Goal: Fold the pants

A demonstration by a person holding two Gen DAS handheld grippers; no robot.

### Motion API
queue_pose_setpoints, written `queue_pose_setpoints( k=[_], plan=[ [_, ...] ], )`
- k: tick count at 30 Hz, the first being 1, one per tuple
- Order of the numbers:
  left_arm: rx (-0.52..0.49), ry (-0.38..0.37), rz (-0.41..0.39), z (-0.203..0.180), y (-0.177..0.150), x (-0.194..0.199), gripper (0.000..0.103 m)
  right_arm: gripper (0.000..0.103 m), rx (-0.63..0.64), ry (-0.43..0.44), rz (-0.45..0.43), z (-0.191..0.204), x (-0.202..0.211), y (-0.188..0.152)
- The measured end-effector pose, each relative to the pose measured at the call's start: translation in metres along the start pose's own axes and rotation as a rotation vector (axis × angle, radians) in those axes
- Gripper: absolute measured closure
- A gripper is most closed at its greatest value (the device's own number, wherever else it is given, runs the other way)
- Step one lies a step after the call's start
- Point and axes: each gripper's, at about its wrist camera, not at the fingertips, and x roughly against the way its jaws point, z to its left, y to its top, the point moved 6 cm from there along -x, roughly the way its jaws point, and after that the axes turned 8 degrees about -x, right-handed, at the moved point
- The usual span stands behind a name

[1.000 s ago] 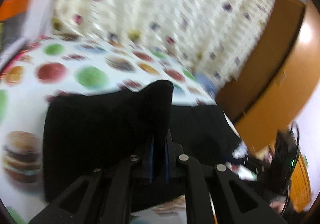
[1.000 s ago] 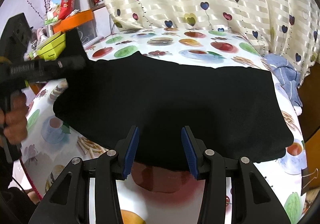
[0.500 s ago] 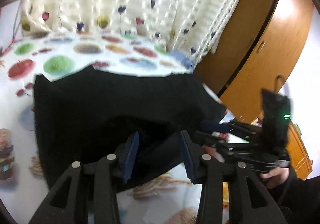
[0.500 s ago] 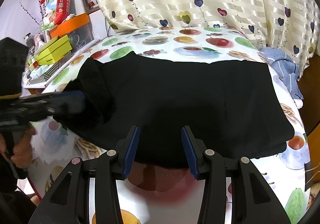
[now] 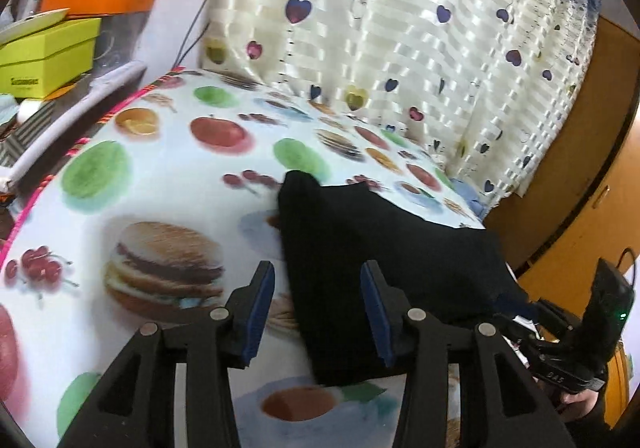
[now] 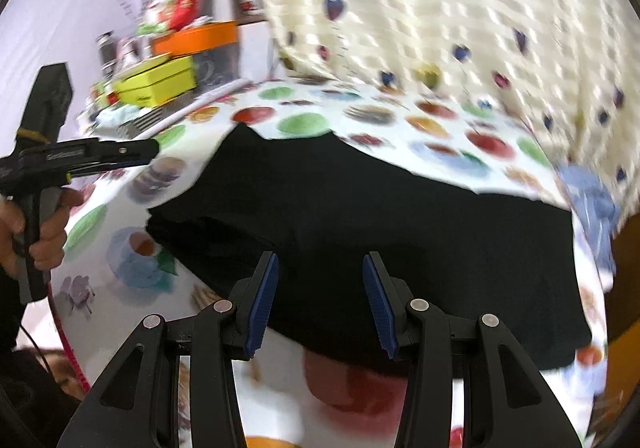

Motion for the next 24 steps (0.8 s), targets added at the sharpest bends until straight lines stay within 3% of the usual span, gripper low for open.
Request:
queue_pose_setpoints(
  k=[7, 16, 21, 24],
  plan=[
    [0.020, 0.036, 0.014, 0.017, -0.018, 0.012, 0.056, 0.058, 0.183, 0.074, -0.016, 0.050, -0.014, 0.013],
    [0.070, 0.060, 0.018, 0.037, -0.034, 0.022, 0.056, 0.058, 0.406, 0.186, 0.059, 0.116, -0.047, 0.005],
    [0.086, 0.064, 0.027, 0.045, -0.044, 0.024, 0.056, 0.058, 0.429, 0.216, 0.105, 0.131, -0.067, 0.001],
    [0.098, 0.067, 0.035, 0.049, -0.048, 0.023, 0.056, 0.058, 0.373, 0.250, 0.152, 0.131, -0.078, 0.003]
  ],
)
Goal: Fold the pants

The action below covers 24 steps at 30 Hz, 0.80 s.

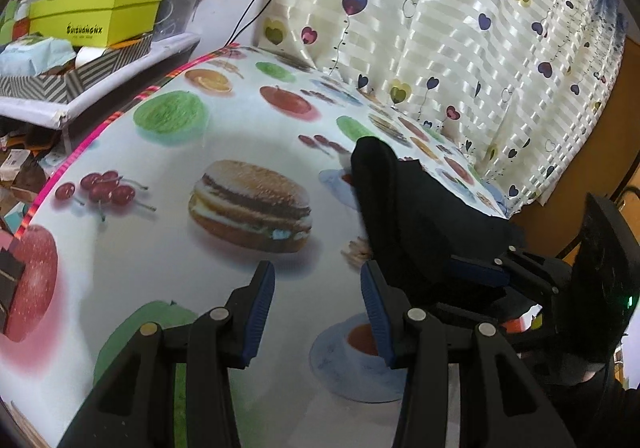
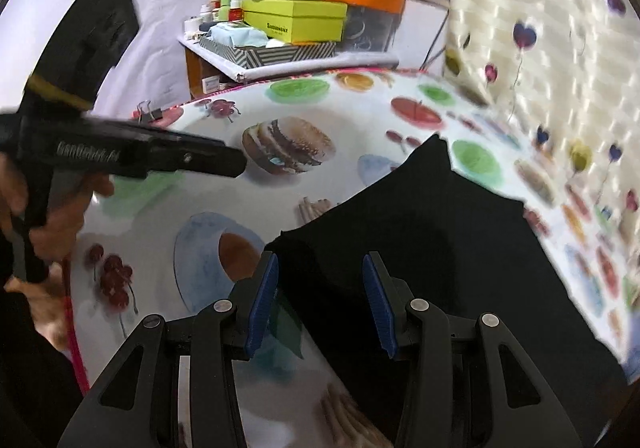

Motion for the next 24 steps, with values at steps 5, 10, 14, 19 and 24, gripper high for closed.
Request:
queue_pose_setpoints(
  k=[5, 10, 14, 19, 24],
  plan=[
    [0.016, -0.003, 0.017, 0.007, -0.006, -0.005, 0.056, 0.058, -0.167, 0.134, 0.002, -0.012, 0.001, 0.005],
    [0.013, -0.017, 0.015, 0.008, -0.008, -0.007, 0.056, 0.059, -0.165, 0.082, 0.027, -0.012, -0.008, 0.003],
    [0.009, -0.024, 0.014, 0.007, -0.008, -0.007, 0.056, 0.084, -0.151, 0.080, 0.022, -0.007, -0.008, 0.005],
    [0.013, -0.034, 0.013, 0.008, -0.009, -0.007, 0.056, 0.095, -0.203, 0.067, 0.024, -0.018, -0.010, 0.005],
    [0.013, -0.033, 0.013, 0.008, -0.009, -0.007, 0.056, 0.096, -0.239, 0.058, -0.014, -0.022, -0.001, 0.008]
  ],
)
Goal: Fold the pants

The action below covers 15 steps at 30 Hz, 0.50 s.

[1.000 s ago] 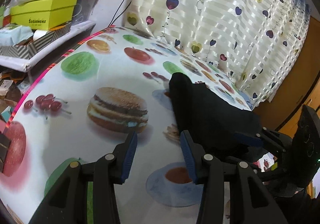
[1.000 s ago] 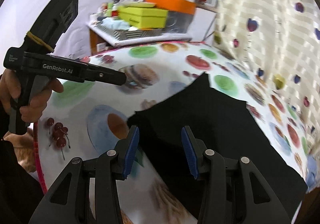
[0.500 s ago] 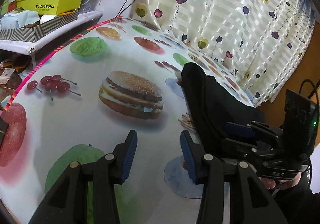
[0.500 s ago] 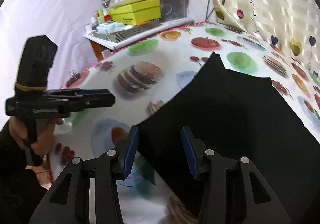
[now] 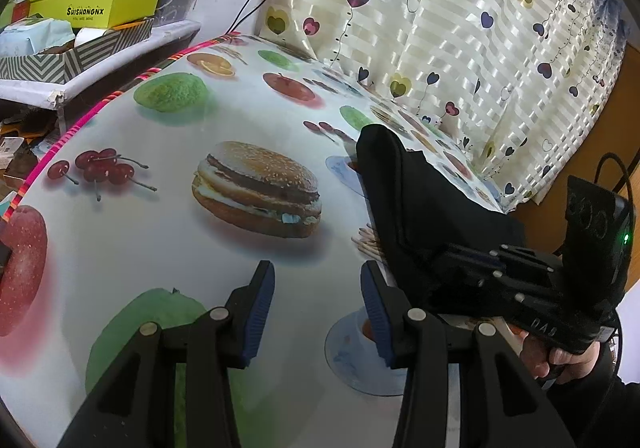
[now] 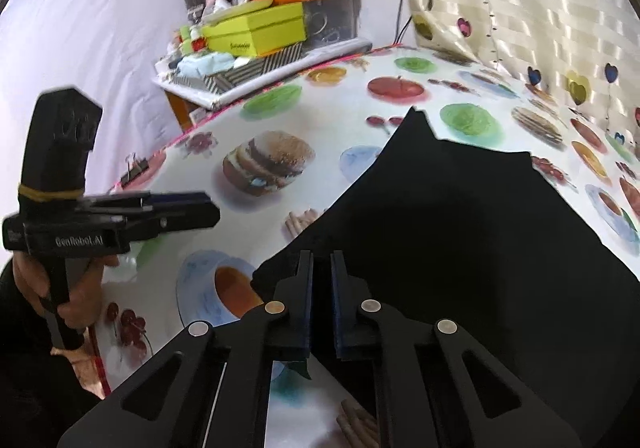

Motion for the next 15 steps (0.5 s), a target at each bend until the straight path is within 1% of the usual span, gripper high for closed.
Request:
queue_pose_setpoints(
  k=[7, 11, 13, 14, 15],
  plan=[
    [-0.006, 0.002, 0.006, -0.002, 0.001, 0.000, 0.056, 0.096, -0.119, 0.009, -0.099, -0.032, 0.032, 0.027],
    [-0.019, -0.007, 0.001, -0.008, 0.004, 0.001, 0.056, 0.096, -0.234, -0.010, -0.176, -0.073, 0.054, 0.048],
    [-0.028, -0.012, -0.001, -0.012, 0.005, 0.001, 0.056, 0.095, -0.296, -0.038, -0.211, -0.096, 0.062, 0.057],
    [-0.033, -0.015, 0.000, -0.014, 0.006, 0.000, 0.056, 0.095, -0.337, -0.067, -0.232, -0.113, 0.065, 0.061],
    [-0.036, -0.018, 0.000, -0.016, 0.007, 0.000, 0.056, 0.092, -0.371, -0.090, -0.236, -0.128, 0.066, 0.063]
  ],
)
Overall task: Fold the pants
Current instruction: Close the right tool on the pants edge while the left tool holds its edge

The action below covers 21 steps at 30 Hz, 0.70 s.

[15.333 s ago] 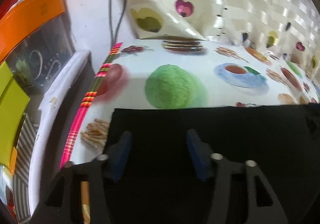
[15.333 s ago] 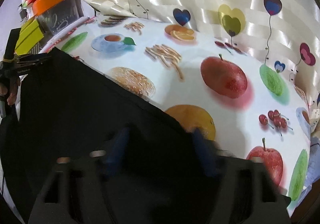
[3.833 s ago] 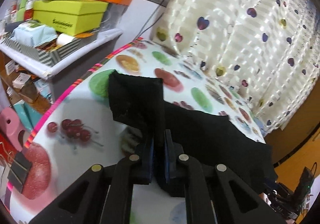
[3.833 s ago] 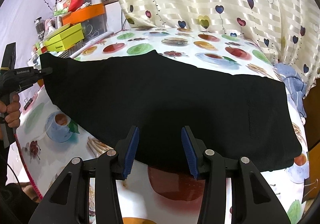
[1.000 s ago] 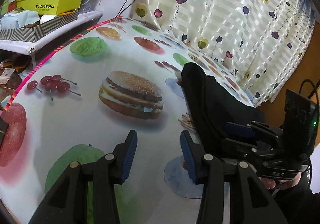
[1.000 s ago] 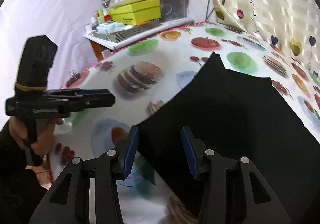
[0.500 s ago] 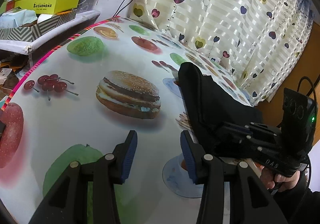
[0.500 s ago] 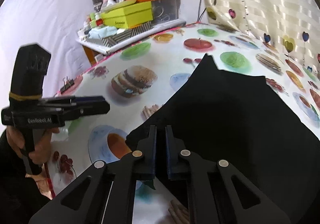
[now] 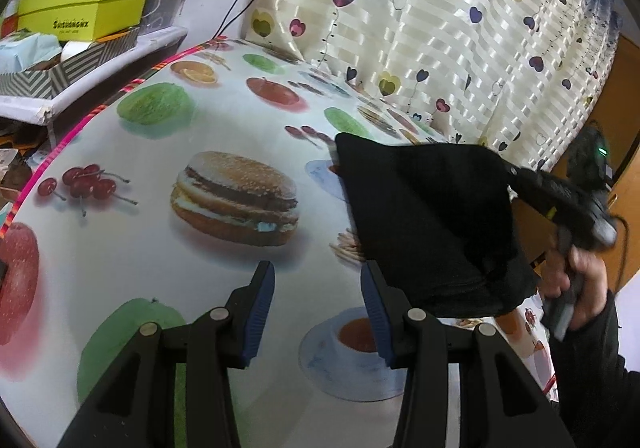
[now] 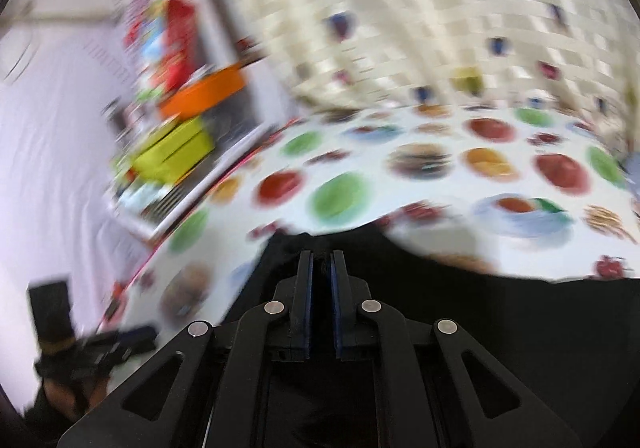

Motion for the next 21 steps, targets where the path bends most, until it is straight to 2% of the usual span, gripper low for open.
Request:
queue_pose_setpoints(
  k=[3, 6, 7, 10, 13, 16, 18, 21],
  plan=[
    [-0.014, -0.013, 0.003, -0.008, 0.003, -0.003, 0.056, 0.087, -0.072, -0.123, -0.001, -0.036, -0.003, 0.010],
    [-0.031, -0.027, 0.007, -0.017, 0.006, -0.006, 0.056, 0.064, -0.127, -0.135, -0.028, -0.058, 0.009, 0.008],
    [-0.038, -0.033, 0.010, -0.021, 0.008, -0.008, 0.056, 0.060, -0.139, -0.133, -0.033, -0.062, 0.015, 0.005],
    [-0.067, -0.040, 0.031, -0.034, 0.012, -0.018, 0.056, 0.060, -0.149, -0.134, -0.006, -0.069, 0.022, -0.012],
    [-0.092, -0.050, 0.063, -0.048, 0.013, -0.032, 0.056, 0.060, -0.160, -0.112, 0.053, -0.072, 0.023, -0.037],
    [-0.081, -0.040, 0.132, -0.053, 0.008, -0.050, 0.056, 0.060, -0.191, -0.084, 0.111, -0.073, 0.022, -0.064],
    [-0.094, -0.033, 0.133, -0.059, 0.008, -0.052, 0.056, 0.060, -0.205, -0.075, 0.160, -0.071, 0.018, -0.080],
    [-0.098, -0.014, 0.148, -0.064, 0.006, -0.054, 0.056, 0.060, -0.207, -0.053, 0.165, -0.064, 0.021, -0.085]
  ],
)
